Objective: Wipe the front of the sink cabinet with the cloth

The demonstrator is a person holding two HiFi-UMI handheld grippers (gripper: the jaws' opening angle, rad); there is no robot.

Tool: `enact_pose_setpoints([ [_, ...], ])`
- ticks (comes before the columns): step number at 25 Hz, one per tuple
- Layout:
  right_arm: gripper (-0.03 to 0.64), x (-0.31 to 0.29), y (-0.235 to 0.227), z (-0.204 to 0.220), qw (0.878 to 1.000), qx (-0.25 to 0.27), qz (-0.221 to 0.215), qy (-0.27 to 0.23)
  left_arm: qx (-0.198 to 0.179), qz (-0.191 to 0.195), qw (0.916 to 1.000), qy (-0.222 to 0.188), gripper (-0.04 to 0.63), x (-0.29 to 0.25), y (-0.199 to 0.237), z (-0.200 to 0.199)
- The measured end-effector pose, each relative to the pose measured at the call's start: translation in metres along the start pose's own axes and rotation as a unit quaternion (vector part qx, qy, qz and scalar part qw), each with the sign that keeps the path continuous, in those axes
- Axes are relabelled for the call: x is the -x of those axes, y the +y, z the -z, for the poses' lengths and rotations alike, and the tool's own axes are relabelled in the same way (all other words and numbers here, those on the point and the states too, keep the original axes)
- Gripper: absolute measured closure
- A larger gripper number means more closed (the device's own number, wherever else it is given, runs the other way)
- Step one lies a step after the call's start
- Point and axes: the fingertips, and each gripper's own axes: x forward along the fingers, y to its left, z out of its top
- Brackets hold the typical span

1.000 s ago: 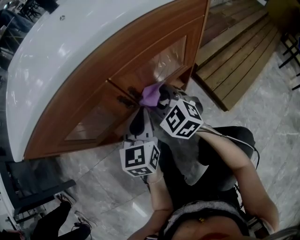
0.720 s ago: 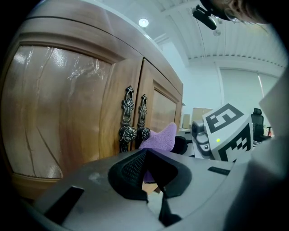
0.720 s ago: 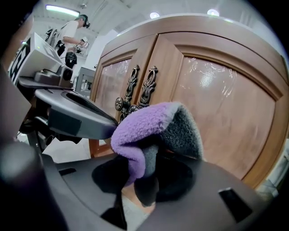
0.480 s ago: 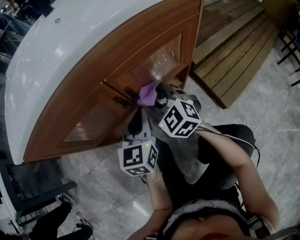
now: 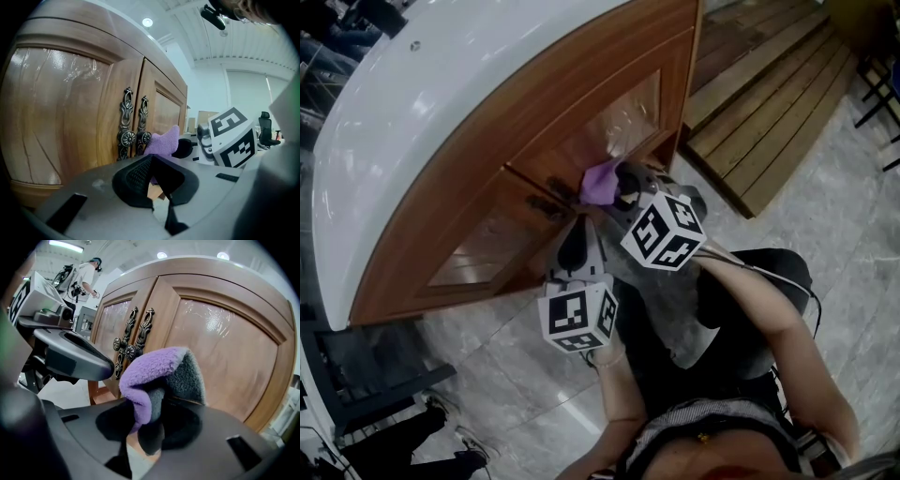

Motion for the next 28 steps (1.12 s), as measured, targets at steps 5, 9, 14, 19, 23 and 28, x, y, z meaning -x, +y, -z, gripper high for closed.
enact_pose_setpoints([
  [5,0.430,0.002,-0.007,0.005,1.000,0.004,0.008,0.004,0.003,0.004,1.0000,0.001,0.595,-0.004,-0.003,-0.001],
  [9,0.430,0.005,-0.015,0.013,1.000,-0.004,0.018,0.012,0.005,0.008,1.0000,0.002,0.595,-0.007,-0.006,0.003],
  [14,0.430,0.008,-0.027,0.021,0.999,-0.011,0.032,0.021,0.008,0.014,0.9998,0.006,0.595,-0.011,-0.009,0.005],
  [19,0.430,0.012,-0.041,0.031,0.998,-0.021,0.049,0.027,0.008,0.020,0.9997,0.008,0.595,-0.017,-0.012,0.007],
  [23,0.430,0.018,-0.054,0.039,0.997,-0.031,0.060,0.030,0.003,0.022,0.9997,0.010,0.595,-0.022,-0.019,0.008],
  [28,0.430,0.022,-0.067,0.048,0.996,-0.046,0.071,0.033,0.003,0.035,0.9993,0.014,0.595,-0.029,-0.028,0.011],
])
